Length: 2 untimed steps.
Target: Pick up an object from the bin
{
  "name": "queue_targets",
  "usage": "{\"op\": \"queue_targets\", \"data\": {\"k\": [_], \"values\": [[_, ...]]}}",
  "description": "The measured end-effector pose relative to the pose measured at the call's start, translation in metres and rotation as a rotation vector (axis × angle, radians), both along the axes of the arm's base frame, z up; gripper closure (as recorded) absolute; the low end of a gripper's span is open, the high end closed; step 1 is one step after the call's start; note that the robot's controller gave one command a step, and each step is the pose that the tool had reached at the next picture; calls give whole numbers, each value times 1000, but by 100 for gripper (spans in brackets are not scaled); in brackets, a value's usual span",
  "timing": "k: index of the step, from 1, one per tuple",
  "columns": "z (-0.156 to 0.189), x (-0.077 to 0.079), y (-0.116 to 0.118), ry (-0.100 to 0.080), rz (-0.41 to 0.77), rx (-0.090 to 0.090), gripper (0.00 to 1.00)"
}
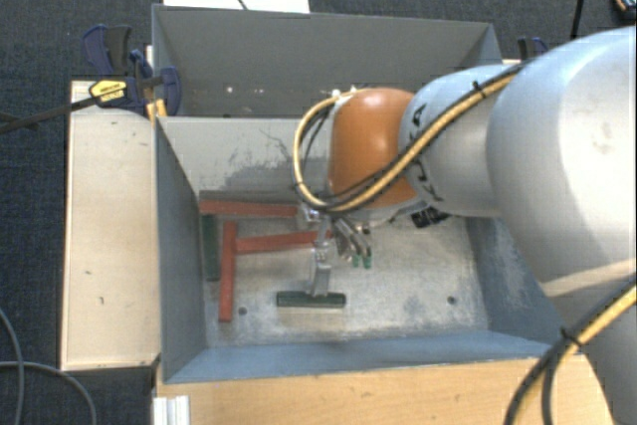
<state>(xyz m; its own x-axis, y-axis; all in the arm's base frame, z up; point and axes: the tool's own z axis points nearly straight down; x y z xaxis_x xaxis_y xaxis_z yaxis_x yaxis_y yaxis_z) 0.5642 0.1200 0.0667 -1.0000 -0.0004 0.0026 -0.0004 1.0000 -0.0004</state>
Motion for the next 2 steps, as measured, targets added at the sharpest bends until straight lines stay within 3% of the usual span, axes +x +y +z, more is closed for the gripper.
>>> {"op": "queue_targets", "data": {"k": [1, 2], "values": [[4, 1, 0, -5, 0, 1, 100], [137, 22, 11, -15, 77, 3, 100]]}}
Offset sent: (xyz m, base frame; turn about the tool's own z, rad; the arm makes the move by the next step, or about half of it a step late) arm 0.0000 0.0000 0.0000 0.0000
